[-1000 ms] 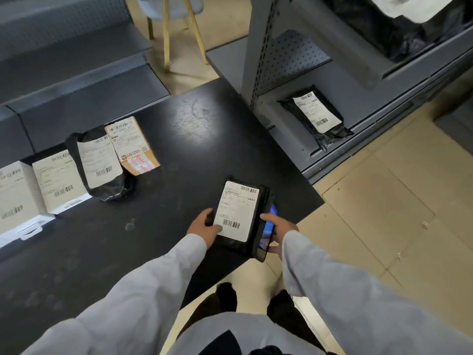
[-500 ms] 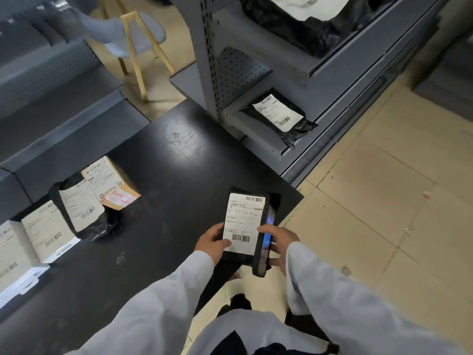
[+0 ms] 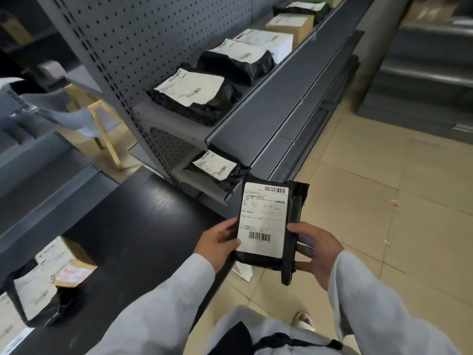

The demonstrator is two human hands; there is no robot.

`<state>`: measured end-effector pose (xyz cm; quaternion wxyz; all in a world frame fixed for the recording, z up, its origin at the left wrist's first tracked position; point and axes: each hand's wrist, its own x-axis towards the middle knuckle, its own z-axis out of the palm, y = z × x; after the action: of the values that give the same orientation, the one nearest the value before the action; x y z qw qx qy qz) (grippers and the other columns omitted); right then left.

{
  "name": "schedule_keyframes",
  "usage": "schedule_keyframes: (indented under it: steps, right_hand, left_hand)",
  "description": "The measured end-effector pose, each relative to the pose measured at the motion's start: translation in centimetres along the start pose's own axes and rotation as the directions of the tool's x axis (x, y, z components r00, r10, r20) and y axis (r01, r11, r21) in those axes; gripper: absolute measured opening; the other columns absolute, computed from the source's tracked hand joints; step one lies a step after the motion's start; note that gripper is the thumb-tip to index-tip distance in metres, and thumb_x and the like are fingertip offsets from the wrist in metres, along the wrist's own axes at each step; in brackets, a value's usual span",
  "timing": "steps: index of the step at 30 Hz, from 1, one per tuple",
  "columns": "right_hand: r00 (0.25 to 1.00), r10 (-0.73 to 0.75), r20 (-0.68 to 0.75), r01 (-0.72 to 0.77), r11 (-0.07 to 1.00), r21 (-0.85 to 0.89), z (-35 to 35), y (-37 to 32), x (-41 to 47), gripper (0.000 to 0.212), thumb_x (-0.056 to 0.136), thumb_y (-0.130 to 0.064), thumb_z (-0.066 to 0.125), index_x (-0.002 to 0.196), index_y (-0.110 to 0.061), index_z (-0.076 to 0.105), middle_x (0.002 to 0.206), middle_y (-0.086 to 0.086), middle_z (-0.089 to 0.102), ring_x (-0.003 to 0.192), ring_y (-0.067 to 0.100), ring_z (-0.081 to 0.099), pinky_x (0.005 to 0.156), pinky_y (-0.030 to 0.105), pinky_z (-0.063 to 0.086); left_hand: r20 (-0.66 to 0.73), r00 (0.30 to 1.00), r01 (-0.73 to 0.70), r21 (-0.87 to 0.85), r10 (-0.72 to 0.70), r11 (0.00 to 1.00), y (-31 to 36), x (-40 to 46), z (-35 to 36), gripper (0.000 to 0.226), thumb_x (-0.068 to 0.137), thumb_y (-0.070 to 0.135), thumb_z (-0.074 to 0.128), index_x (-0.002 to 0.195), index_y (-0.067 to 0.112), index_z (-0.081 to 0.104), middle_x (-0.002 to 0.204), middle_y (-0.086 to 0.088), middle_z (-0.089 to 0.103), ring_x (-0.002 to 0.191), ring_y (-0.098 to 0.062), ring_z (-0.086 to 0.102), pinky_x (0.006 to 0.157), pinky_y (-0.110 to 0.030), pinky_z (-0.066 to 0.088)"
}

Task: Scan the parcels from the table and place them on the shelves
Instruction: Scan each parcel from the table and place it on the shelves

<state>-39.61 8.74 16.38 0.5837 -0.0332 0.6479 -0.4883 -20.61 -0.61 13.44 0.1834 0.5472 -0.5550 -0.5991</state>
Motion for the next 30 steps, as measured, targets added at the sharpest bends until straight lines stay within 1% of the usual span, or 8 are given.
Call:
schedule_keyframes:
  steps: [2, 4, 10, 15, 17, 20, 25, 30]
  right_hand:
    - [0.999, -0.025, 0.027, 0.025, 1.0, 0.009, -2.1, -1.0, 0.1, 0.036, 0.085, -0.017, 0.071, 0.12, -0.008, 0.065, 0.116, 0.013, 0.07, 0.109, 0.033, 0.064, 0.073, 0.043, 0.057]
    - [0.997, -0.058, 0.051, 0.057, 0.998, 0.008, -4.0, -1.7, 0.4, 0.035, 0.084, -0.015, 0.071, 0.118, -0.007, 0.066, 0.113, 0.012, 0.071, 0.107, 0.032, 0.065, 0.07, 0.041, 0.056]
    - [0.988, -0.123, 0.091, 0.127, 0.991, -0.042, -8.0, -3.8, 2.7, 0.034, 0.083, -0.012, 0.075, 0.115, -0.007, 0.066, 0.097, 0.01, 0.076, 0.098, 0.029, 0.068, 0.064, 0.037, 0.057]
    - [0.984, -0.12, 0.132, 0.133, 0.987, -0.089, -10.0, -5.8, 5.0, 0.034, 0.084, -0.015, 0.075, 0.116, -0.012, 0.065, 0.105, 0.009, 0.075, 0.103, 0.03, 0.068, 0.076, 0.044, 0.061]
    - [0.986, -0.109, 0.125, 0.119, 0.99, -0.076, -10.9, -6.6, 6.7, 0.035, 0.083, -0.015, 0.075, 0.117, -0.012, 0.065, 0.104, 0.008, 0.076, 0.103, 0.03, 0.068, 0.073, 0.042, 0.06]
    - [0.992, -0.086, 0.093, 0.093, 0.993, -0.072, -11.8, -8.5, 9.4, 0.036, 0.083, -0.016, 0.075, 0.117, -0.011, 0.065, 0.107, 0.01, 0.075, 0.104, 0.033, 0.067, 0.068, 0.039, 0.058]
    - [0.997, -0.069, 0.03, 0.071, 0.995, -0.07, -12.9, -14.2, 14.2, 0.034, 0.082, -0.014, 0.076, 0.114, -0.011, 0.067, 0.104, 0.011, 0.076, 0.102, 0.033, 0.068, 0.068, 0.039, 0.058]
    - [0.998, -0.059, 0.032, 0.063, 0.989, -0.131, -12.8, -21.6, 18.8, 0.031, 0.084, -0.01, 0.073, 0.114, -0.007, 0.067, 0.103, 0.014, 0.075, 0.103, 0.033, 0.067, 0.074, 0.043, 0.058]
  left_hand:
    - [-0.007, 1.0, -0.02, 0.012, 0.02, 1.0, 1.2, 0.2, 1.9, 0.056, 0.088, -0.011, 0.06, 0.112, 0.04, 0.061, 0.103, 0.013, 0.07, 0.09, 0.003, 0.065, 0.075, -0.014, 0.055]
    - [-0.012, 0.999, -0.043, 0.014, 0.043, 0.999, 1.9, 0.4, 3.8, 0.056, 0.088, -0.013, 0.059, 0.12, 0.034, 0.062, 0.099, 0.018, 0.07, 0.084, 0.009, 0.066, 0.071, -0.01, 0.054]
    - [-0.04, 0.999, 0.009, -0.006, -0.009, 1.0, 2.8, 1.0, 8.5, 0.051, 0.089, -0.01, 0.06, 0.114, 0.033, 0.062, 0.089, 0.022, 0.071, 0.077, 0.005, 0.068, 0.06, -0.015, 0.054]
    - [-0.031, 0.997, 0.065, -0.06, -0.067, 0.996, 4.1, 2.9, 10.9, 0.047, 0.086, -0.017, 0.06, 0.108, 0.025, 0.06, 0.08, 0.014, 0.064, 0.053, 0.011, 0.063, 0.046, -0.012, 0.049]
    - [-0.028, 0.995, 0.095, -0.077, -0.098, 0.992, 4.7, 4.6, 11.8, 0.049, 0.084, -0.018, 0.062, 0.115, 0.02, 0.062, 0.08, 0.011, 0.069, 0.062, 0.004, 0.069, 0.051, -0.017, 0.053]
    - [-0.016, 0.989, 0.144, -0.049, -0.145, 0.988, 5.7, 8.1, 13.3, 0.06, 0.082, -0.014, 0.067, 0.131, 0.02, 0.058, 0.093, 0.006, 0.074, 0.089, -0.012, 0.07, 0.062, -0.026, 0.059]
    - [0.103, 0.985, 0.141, -0.012, -0.139, 0.99, 9.7, 15.3, 15.9, 0.06, 0.086, -0.009, 0.066, 0.129, 0.029, 0.051, 0.092, 0.015, 0.063, 0.079, 0.004, 0.057, 0.051, -0.011, 0.051]
    - [0.152, 0.976, 0.172, -0.122, -0.153, 0.977, 13.5, 22.2, 16.8, 0.066, 0.085, -0.013, 0.064, 0.13, 0.033, 0.049, 0.104, 0.001, 0.065, 0.09, -0.009, 0.063, 0.053, -0.017, 0.053]
